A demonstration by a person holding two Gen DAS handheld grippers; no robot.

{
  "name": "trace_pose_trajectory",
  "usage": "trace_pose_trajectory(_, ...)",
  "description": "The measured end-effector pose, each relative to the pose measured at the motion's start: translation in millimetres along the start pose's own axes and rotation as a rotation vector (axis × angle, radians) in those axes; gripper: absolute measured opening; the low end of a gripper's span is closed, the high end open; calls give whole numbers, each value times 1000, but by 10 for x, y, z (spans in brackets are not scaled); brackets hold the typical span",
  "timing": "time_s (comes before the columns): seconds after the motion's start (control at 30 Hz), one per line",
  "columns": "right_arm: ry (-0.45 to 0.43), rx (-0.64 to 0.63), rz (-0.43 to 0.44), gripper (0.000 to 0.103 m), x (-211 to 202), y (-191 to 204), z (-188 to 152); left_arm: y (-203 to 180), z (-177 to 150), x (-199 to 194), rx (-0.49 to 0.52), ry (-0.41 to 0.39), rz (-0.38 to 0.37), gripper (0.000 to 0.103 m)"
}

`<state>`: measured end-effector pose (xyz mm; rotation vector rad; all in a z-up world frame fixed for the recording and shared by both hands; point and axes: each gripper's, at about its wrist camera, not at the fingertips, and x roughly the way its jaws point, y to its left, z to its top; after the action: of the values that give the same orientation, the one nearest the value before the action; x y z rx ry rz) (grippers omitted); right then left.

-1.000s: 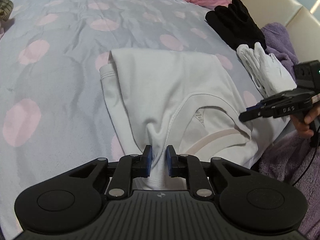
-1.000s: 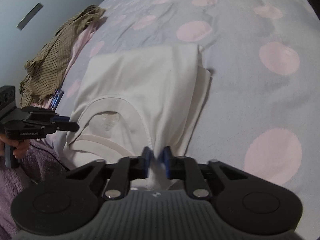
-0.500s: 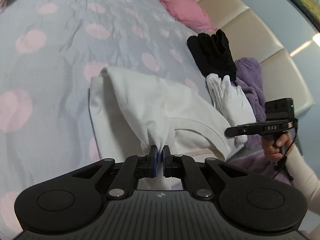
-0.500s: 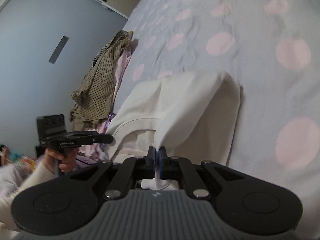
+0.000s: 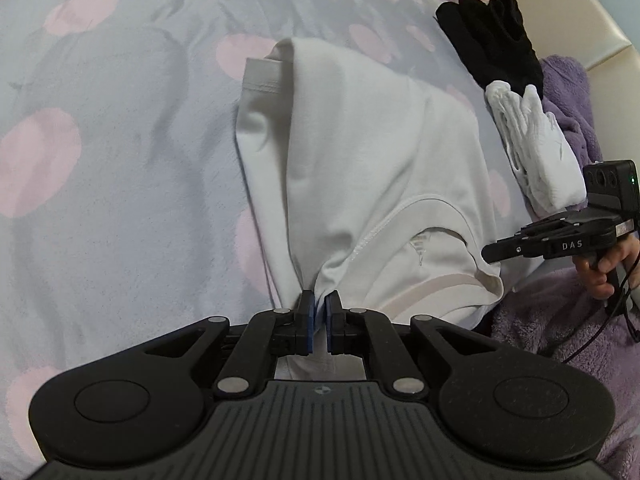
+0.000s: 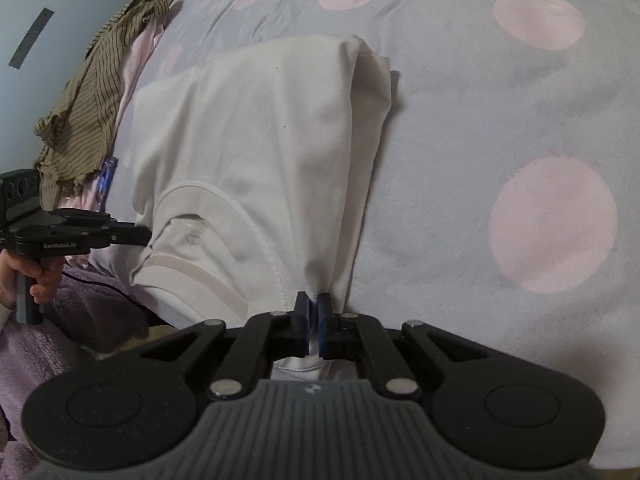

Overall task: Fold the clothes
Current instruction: 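Fold the lifted shirt end over onto the stack with both grippers, then release the shirt and pinch its folded edge with both grippers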

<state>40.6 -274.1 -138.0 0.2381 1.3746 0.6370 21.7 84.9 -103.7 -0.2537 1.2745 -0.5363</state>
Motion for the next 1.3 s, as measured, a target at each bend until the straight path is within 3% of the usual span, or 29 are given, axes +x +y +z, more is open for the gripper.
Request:
trace_pose_trajectory(0.1, -4, -23, -11, 13, -67, 66, -4, -73, -13, -68, 32, -2, 25, 9)
trace_pose_trajectory(0.2, -37, -60, -44, 32, -187, 118, -19, -161, -35, -152, 88, -10, 55, 17)
trace_pose_trajectory(0.3, -94, -67, -76, 32, -368, 113, -37, -221, -22, -283, 111, -47, 64, 24)
trace_pose_trajectory(0.53, -338, -69, -186, 27, -653, 238, 106, -428, 195, -581, 162, -256, 118, 24)
trace_pose_trajectory(0.73, -495, -123, -225, 22, -649, 485, 314, -620, 496, -463, 184, -395, 182, 19)
trace_pose_trajectory(0.83, -551, -122, -217, 22, -560, 555, 433, -668, 586, -337, 204, -409, 169, 14)
trace_pose_trajectory(0.93, -564, -137, -215, 19, -427, 610, 501, -659, 595, -183, 211, -403, 187, 12)
trace_pose_trajectory(1.03, -547, -171, -267, 17, -210, 652, 559, -530, 592, -39, 171, -387, 208, 8)
trace_pose_trajectory(1.3, -446, -137, -315, 9, 207, 372, 648, -115, 624, 253, 73, -326, 217, 0)
